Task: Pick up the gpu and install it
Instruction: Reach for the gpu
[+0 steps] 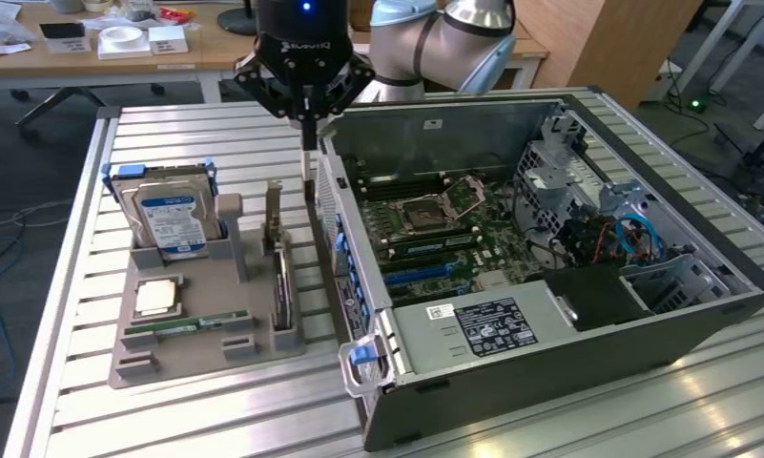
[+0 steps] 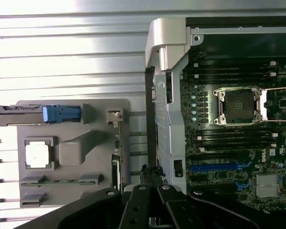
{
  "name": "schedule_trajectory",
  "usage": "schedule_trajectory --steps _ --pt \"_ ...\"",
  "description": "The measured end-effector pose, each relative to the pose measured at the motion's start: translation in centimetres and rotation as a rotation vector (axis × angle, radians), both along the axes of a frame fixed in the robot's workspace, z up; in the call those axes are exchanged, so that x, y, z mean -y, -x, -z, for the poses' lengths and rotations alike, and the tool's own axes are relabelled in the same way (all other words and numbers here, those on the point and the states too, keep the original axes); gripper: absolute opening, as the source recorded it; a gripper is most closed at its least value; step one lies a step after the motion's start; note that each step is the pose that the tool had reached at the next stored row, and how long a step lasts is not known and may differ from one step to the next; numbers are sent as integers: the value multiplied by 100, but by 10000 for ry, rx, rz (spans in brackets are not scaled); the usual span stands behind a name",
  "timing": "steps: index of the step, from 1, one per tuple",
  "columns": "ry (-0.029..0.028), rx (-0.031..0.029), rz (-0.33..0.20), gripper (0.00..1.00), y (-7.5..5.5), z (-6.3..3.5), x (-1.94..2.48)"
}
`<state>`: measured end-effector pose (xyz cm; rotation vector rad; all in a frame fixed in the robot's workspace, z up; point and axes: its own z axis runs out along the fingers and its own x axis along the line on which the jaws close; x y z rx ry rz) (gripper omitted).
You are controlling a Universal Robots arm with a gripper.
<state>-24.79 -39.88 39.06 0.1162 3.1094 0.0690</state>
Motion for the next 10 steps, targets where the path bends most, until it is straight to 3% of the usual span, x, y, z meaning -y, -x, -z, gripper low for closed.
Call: schedule_trajectory --steps 10 --pt "-1 1 1 11 269 15 0"
